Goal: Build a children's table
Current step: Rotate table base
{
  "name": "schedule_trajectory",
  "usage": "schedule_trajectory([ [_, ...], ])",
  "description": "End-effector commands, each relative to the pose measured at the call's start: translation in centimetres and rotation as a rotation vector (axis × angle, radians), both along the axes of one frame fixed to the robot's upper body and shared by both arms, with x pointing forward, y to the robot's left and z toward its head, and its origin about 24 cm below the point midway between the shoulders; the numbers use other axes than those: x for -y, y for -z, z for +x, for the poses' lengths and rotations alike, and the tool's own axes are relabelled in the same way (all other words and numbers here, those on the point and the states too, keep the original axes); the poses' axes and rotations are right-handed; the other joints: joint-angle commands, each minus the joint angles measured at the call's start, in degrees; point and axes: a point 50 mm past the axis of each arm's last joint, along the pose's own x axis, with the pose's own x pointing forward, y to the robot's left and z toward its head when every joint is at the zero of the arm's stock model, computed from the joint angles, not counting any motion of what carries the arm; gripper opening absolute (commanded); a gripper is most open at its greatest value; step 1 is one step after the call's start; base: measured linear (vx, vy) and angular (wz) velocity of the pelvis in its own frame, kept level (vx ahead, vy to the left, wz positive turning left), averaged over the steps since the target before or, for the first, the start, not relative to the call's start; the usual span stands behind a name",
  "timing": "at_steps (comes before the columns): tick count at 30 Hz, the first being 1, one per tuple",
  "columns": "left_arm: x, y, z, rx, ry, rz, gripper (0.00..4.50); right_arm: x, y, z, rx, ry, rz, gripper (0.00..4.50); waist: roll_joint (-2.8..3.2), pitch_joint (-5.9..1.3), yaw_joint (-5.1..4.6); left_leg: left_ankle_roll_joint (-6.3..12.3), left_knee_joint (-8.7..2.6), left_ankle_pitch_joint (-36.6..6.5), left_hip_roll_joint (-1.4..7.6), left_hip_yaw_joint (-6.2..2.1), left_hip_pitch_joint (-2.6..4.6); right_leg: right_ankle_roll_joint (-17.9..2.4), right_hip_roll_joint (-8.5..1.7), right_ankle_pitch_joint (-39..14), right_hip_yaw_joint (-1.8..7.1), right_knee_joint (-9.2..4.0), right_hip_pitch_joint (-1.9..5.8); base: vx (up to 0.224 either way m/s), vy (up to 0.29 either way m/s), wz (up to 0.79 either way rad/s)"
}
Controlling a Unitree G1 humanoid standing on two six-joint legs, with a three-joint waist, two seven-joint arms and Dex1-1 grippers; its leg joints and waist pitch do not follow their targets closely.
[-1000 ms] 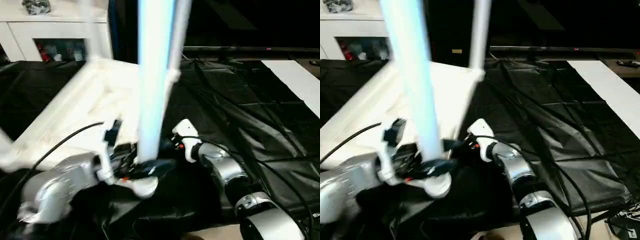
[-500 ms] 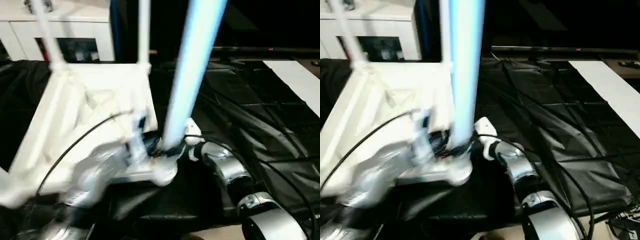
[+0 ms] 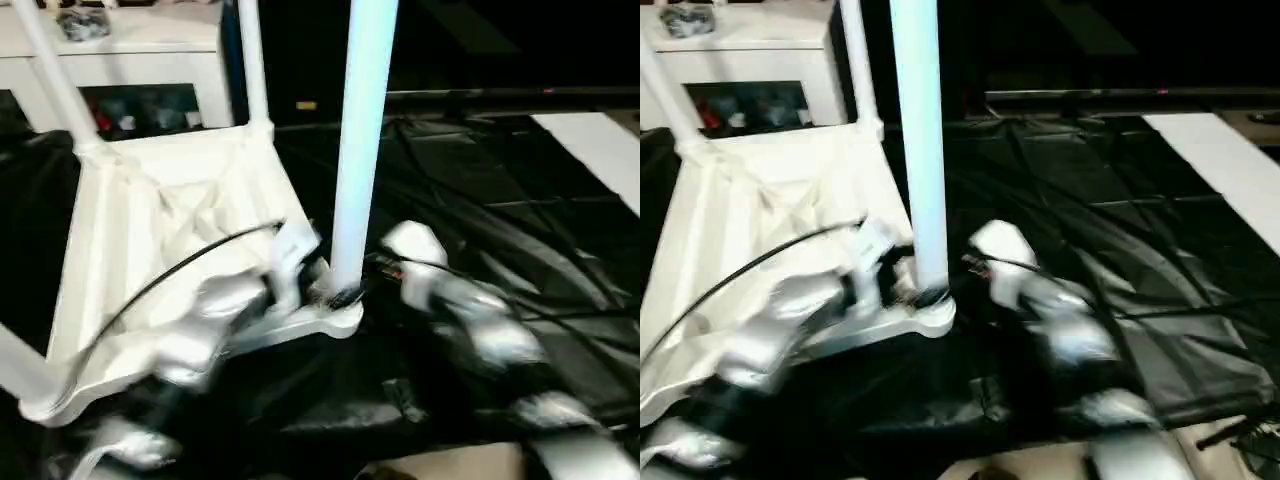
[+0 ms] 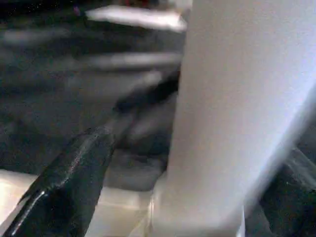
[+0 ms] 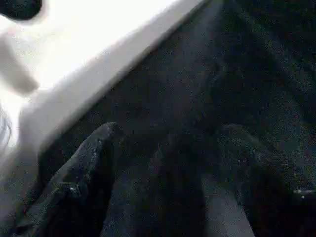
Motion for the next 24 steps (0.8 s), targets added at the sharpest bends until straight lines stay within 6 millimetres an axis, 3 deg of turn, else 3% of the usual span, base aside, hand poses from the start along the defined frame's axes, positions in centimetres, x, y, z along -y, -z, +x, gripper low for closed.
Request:
schedule_trajectory([
  [1,-0.6,0.1,-0.3,-0.016,0.074,0.019,4.18,0.4,-0.8,-0.5,0.023,-0.077,-0.032,3.45,1.61,-3.63,0.62,-0.15,-4.17,-18.59,0.51,-0.56,0.42,-9.79,-3.11,-22.0,1.77,-4.98,2.93,0.0,0.0,0.0],
  [2,-0.8,0.1,-0.4,-0.021,0.084,0.026,4.18,0.7,-0.8,-0.7,0.021,-0.089,-0.042,3.45,1.1,-3.59,0.49,0.07,-4.21,-19.09,0.59,-0.34,0.52,-9.77,-2.9,-21.96,1.71,-5.46,2.8,0.0,0.0,0.0],
  [3,-1.2,0.2,-0.5,-0.029,0.099,0.042,4.1,1.2,-0.9,-1.1,0.015,-0.107,-0.056,3.45,1.44,-3.59,0.69,0.13,-4.18,-19.39,0.6,-0.5,0.64,-10.3,-2.87,-21.08,1.73,-5.12,2.83,0.0,0.0,0.0],
  [4,-1.2,0.2,-0.5,-0.029,0.099,0.042,4.04,1.2,-0.9,-1.1,0.015,-0.107,-0.056,3.45,1.05,-3.59,0.68,0.47,-4.11,-19.13,0.54,-0.35,0.56,-10.37,-2.76,-20.6,1.73,-5.3,2.89,0.0,0.0,0.0],
  [10,-2.7,0.6,-0.7,-0.053,0.168,0.127,3.58,2.4,-1.5,-2.7,-0.022,-0.204,-0.099,3.45,1.28,-3.57,1.34,1.12,-4.11,-17.44,0.54,-0.34,0.44,-10.11,-2.8,-21.05,1.83,-5.21,3.03,0.0,0.0,0.0],
  [18,-4.7,1.2,-1.0,-0.117,0.18,0.267,2.96,2.2,-2.5,-4.7,-0.092,-0.342,-0.11,3.45,1.34,-3.38,1.1,0.7,-4.35,-18.67,0.69,-0.6,0.31,-9.55,-3.05,-23.11,1.83,-5.2,3.06,0.0,0.0,0.0],
  [21,-4.9,1.3,-1.2,-0.128,0.165,0.267,2.73,2.1,-2.8,-5.0,-0.103,-0.359,-0.106,3.45,0.9,-3.37,1.17,0.94,-4.11,-18.21,0.62,-0.42,0.55,-8.55,-3.05,-25.88,1.9,-5.65,2.61,0.0,0.0,0.0],
  [24,-5.2,1.5,-1.4,-0.152,0.154,0.275,2.41,2.1,-2.9,-5.2,-0.114,-0.369,-0.105,3.45,1.08,-3.25,1.32,0.89,-4.25,-18.5,0.75,-0.53,0.61,-8.51,-2.98,-26.24,1.83,-5.63,2.43,0.0,0.0,0.0],
])
